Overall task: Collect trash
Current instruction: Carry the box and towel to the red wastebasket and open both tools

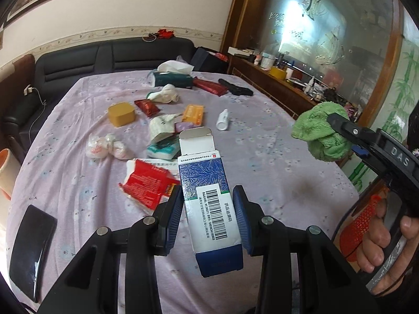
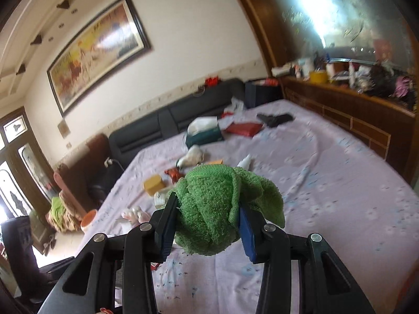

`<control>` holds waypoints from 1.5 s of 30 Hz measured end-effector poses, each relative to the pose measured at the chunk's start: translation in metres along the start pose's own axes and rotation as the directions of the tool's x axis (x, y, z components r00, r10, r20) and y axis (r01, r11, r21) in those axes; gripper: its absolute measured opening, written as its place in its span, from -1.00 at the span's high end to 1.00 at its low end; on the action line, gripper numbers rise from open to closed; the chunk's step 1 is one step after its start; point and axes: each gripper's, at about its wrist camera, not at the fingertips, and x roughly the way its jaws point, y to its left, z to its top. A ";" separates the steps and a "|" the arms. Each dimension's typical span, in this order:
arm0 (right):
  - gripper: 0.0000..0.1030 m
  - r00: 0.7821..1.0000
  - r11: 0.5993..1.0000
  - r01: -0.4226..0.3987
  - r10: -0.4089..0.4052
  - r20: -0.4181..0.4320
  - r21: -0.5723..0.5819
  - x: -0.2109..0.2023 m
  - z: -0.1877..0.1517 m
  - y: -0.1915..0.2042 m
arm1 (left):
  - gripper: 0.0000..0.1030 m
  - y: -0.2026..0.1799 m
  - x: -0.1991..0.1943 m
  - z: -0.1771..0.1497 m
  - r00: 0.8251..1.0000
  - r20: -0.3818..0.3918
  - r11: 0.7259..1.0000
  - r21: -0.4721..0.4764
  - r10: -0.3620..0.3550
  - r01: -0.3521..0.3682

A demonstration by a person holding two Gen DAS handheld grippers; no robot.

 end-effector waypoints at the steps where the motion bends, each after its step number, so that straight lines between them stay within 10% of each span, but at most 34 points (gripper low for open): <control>1: 0.14 1.000 1.000 0.001 -0.001 0.011 0.002 -0.008 0.000 -0.001 | 0.27 -0.006 -0.003 0.001 1.000 0.004 1.000 0.008 -0.008 0.008; 27: 0.13 0.966 0.988 0.119 -0.137 0.218 0.093 -0.152 -0.007 -0.065 | 0.27 -0.130 -0.026 0.021 0.981 0.040 0.967 0.180 -0.192 0.182; 37: 0.13 0.916 0.952 0.248 -0.290 0.276 0.177 -0.218 -0.013 -0.102 | 0.28 -0.195 -0.018 0.018 0.934 -0.004 0.905 0.247 -0.356 0.346; 45: 0.13 0.836 0.889 0.371 -0.446 0.321 0.270 -0.284 -0.025 -0.127 | 0.28 -0.251 -0.005 0.010 0.879 -0.084 0.827 0.307 -0.470 0.472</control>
